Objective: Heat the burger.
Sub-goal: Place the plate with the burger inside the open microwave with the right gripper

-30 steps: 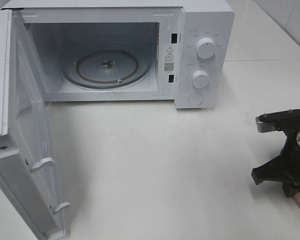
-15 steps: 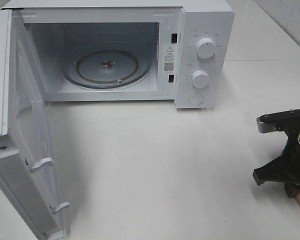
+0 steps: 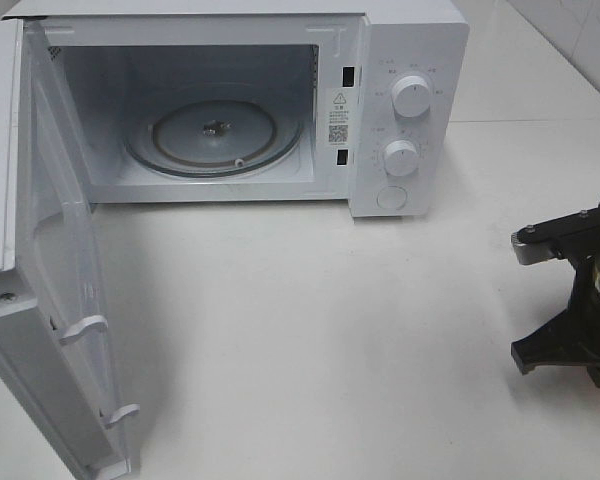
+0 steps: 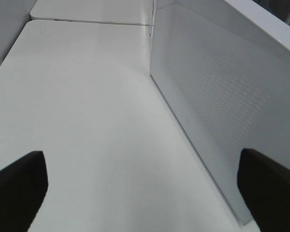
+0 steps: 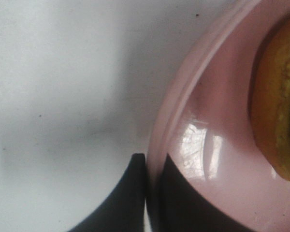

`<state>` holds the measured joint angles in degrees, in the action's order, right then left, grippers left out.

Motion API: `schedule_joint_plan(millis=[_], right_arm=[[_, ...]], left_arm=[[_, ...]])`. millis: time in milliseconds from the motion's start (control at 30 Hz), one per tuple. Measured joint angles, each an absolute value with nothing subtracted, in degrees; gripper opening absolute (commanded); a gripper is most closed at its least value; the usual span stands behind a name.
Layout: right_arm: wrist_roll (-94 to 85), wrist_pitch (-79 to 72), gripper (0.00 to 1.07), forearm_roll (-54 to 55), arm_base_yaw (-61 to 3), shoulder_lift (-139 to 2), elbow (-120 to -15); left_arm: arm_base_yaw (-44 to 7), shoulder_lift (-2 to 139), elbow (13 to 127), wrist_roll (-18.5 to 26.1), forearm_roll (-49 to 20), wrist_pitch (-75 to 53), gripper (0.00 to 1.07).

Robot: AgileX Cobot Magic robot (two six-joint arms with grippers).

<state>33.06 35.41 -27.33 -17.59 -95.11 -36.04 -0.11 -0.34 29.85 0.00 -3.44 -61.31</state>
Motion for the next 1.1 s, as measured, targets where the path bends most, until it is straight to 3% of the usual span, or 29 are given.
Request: schedule_joint_plan(millis=[1100], right_arm=[[38.8, 45.8, 0.00, -33.2, -37.8, -86.6, -35.8]], left_arm=[[-0.1, -0.3, 29.9, 0.0, -3.4, -61.3, 1.00]])
